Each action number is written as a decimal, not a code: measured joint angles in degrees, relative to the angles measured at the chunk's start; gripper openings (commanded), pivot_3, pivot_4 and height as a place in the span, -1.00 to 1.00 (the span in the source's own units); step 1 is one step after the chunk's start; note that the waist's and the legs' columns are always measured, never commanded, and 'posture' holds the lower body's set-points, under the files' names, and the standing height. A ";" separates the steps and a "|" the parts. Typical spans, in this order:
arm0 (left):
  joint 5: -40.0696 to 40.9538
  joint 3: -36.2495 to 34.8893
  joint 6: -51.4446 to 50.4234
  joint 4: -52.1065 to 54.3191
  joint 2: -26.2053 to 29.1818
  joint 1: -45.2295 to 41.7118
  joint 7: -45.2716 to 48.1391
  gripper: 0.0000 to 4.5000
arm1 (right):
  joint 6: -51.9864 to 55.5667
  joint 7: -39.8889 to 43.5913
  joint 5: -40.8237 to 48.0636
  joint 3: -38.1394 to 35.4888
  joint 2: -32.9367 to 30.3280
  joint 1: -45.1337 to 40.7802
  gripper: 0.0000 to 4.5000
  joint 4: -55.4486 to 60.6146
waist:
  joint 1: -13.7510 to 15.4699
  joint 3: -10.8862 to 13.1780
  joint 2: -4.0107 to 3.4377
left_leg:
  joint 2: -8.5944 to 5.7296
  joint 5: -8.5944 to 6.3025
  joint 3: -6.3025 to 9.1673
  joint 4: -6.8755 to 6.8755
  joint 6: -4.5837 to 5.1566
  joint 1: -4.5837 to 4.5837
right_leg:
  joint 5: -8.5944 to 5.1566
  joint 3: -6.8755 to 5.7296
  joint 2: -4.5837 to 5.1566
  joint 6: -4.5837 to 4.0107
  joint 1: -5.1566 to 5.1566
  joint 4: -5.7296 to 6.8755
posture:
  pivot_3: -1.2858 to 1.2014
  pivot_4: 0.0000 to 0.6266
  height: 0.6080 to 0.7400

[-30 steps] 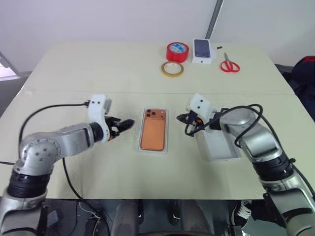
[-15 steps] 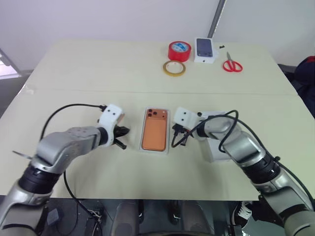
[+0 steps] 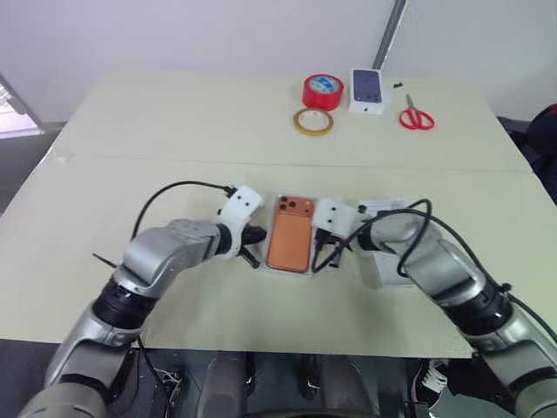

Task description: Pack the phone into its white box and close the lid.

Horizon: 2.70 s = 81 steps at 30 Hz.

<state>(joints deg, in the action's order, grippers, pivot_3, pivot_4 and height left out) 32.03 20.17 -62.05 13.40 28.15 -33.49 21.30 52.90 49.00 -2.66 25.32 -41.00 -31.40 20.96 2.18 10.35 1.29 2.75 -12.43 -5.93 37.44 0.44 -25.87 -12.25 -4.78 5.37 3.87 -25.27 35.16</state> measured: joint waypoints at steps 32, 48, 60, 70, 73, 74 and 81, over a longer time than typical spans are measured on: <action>-11.45 9.42 2.95 -16.66 -21.63 -7.81 16.15 -0.99 | 4.19 -0.40 1.19 -17.01 -16.04 18.75 -1.00 8.45 | -0.04 -0.03 -0.10 | -0.05 -0.38 0.08 0.78 0.61 -0.21 | -0.07 -0.05 0.12 0.12 0.21 0.05 | 0.03 -0.52 1.00; -13.64 5.93 2.95 -17.32 -21.34 -7.81 15.78 -0.99 | 3.00 -0.81 1.18 -14.70 -15.07 17.66 -1.00 7.03 | -0.84 -0.04 -0.11 | -0.03 -0.37 0.09 0.78 0.61 -0.17 | -0.06 -0.05 0.07 0.13 0.21 0.13 | 0.03 -0.52 1.00; -14.32 5.67 2.79 -15.11 -19.36 -7.29 15.90 -0.99 | 1.41 1.61 3.54 -15.43 -16.33 17.57 -1.00 6.99 | -1.50 -0.04 -0.11 | -0.02 -0.37 0.09 0.77 0.61 -0.16 | -0.06 -0.04 0.06 0.15 0.18 0.22 | 0.03 -0.52 1.00; -10.80 -1.59 -0.88 -0.59 -5.43 0.07 17.79 -1.00 | 4.29 7.56 13.57 -28.96 -21.17 17.57 -0.89 4.91 | -1.40 -0.01 -0.17 | -0.01 -0.36 0.09 0.75 0.59 -0.15 | -0.08 -0.03 0.07 0.18 0.17 0.28 | 0.03 -0.52 1.00; -10.85 -1.84 3.37 2.52 -1.66 3.27 19.45 -1.00 | 11.55 7.69 17.80 -30.44 -20.77 16.01 -0.41 3.82 | -1.33 -0.01 -0.17 | -0.04 -0.36 0.06 0.77 0.59 -0.16 | -0.08 -0.03 0.15 0.17 0.19 0.24 | 0.03 -0.52 1.00; -10.88 -2.20 6.13 3.34 -0.62 4.66 20.23 -1.00 | 14.69 7.59 19.34 -30.87 -20.67 15.38 -0.13 3.79 | -1.41 -0.01 -0.18 | -0.04 -0.36 0.05 0.76 0.59 -0.16 | -0.08 -0.02 0.17 0.17 0.18 0.23 | 0.03 -0.52 1.00; -10.15 -8.05 23.82 5.96 4.17 12.72 27.45 -1.00 | 36.13 0.03 24.29 -32.81 -14.97 8.60 0.94 3.56 | -1.50 -0.04 -0.26 | -0.02 -0.37 0.03 0.75 0.57 -0.16 | -0.08 -0.01 0.18 0.14 0.13 0.25 | 0.03 -0.52 1.00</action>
<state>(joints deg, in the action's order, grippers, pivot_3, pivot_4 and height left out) 21.88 12.12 -38.23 19.36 32.32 -20.77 48.75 89.04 49.03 21.63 -7.49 -55.96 -22.81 24.51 0.69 10.31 1.04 2.73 -12.80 -5.90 38.19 1.01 -26.03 -12.33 -4.80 5.55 4.01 -25.14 35.41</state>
